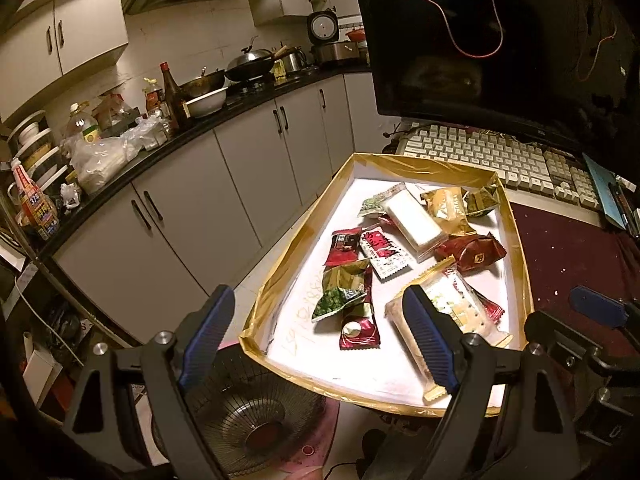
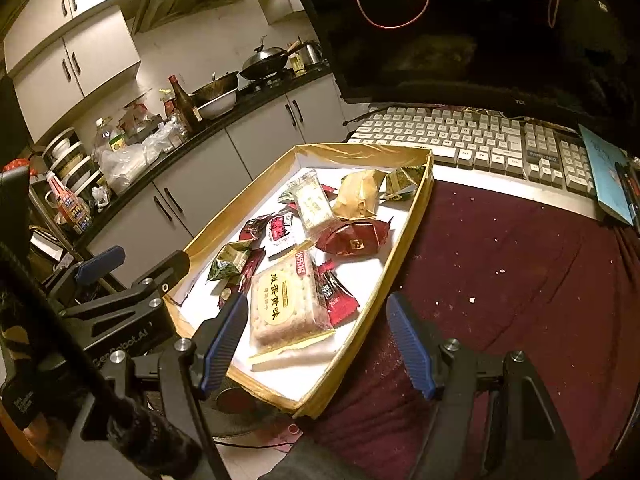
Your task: Organize snacks
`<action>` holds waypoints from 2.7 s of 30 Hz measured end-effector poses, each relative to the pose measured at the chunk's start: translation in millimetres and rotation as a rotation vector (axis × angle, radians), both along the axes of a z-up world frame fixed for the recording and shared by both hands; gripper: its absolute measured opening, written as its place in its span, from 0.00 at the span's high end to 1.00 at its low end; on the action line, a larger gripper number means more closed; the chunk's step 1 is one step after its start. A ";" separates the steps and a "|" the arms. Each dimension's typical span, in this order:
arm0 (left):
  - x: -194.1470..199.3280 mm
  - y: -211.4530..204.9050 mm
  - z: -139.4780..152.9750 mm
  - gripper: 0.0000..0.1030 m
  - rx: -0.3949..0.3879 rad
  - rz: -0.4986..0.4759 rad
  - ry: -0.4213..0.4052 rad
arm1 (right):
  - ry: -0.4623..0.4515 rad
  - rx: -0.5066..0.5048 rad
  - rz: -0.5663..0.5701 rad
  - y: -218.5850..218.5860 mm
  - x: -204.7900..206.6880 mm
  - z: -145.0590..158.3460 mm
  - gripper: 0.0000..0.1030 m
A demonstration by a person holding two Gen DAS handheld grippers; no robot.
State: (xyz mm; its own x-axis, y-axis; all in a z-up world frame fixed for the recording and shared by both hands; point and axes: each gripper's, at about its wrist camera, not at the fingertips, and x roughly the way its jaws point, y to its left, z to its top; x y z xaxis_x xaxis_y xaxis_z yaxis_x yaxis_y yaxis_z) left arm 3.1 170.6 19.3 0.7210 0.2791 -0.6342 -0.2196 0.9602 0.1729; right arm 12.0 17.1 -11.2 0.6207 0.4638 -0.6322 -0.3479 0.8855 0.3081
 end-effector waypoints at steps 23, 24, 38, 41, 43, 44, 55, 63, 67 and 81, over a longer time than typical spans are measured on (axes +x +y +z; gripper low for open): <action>7.5 6.0 -6.0 0.16 -0.004 0.006 0.006 | -0.004 -0.012 0.003 8.4 0.6 -0.7 0.30; 7.0 5.0 -6.4 0.16 -0.004 0.006 0.007 | -0.004 -0.011 0.002 8.3 0.4 -0.8 0.30; 2.1 6.1 -3.5 0.16 0.005 0.025 -0.009 | -0.020 -0.011 0.002 10.2 -0.1 2.2 0.30; 2.6 5.3 -3.0 0.16 0.013 0.024 -0.011 | -0.018 -0.005 0.002 9.6 0.7 1.8 0.30; 3.2 4.7 -2.9 0.16 0.016 0.023 -0.009 | -0.018 -0.004 0.005 9.4 0.9 1.2 0.30; 3.4 4.4 -2.8 0.16 0.014 0.023 -0.010 | -0.020 -0.006 0.005 9.6 0.8 1.4 0.30; 5.8 2.4 -3.0 0.16 0.023 0.019 -0.007 | -0.030 -0.004 -0.004 7.7 1.3 3.0 0.30; 8.2 1.0 -1.7 0.16 0.026 0.017 -0.009 | -0.033 -0.008 -0.002 7.6 0.1 4.0 0.30; 8.6 3.8 -1.3 0.16 0.014 0.015 -0.007 | -0.033 -0.010 -0.005 7.5 0.3 4.1 0.30; 12.0 8.7 -1.8 0.16 0.010 0.009 0.001 | -0.030 -0.031 0.008 10.8 1.1 4.4 0.30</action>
State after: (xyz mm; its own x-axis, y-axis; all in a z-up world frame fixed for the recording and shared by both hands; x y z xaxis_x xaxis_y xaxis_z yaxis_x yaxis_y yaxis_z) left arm 15.1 179.3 17.5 0.7176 0.2919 -0.6323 -0.2276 0.9564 0.1832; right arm 13.0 27.9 -6.8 0.6364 0.4491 -0.6272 -0.3635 0.8917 0.2696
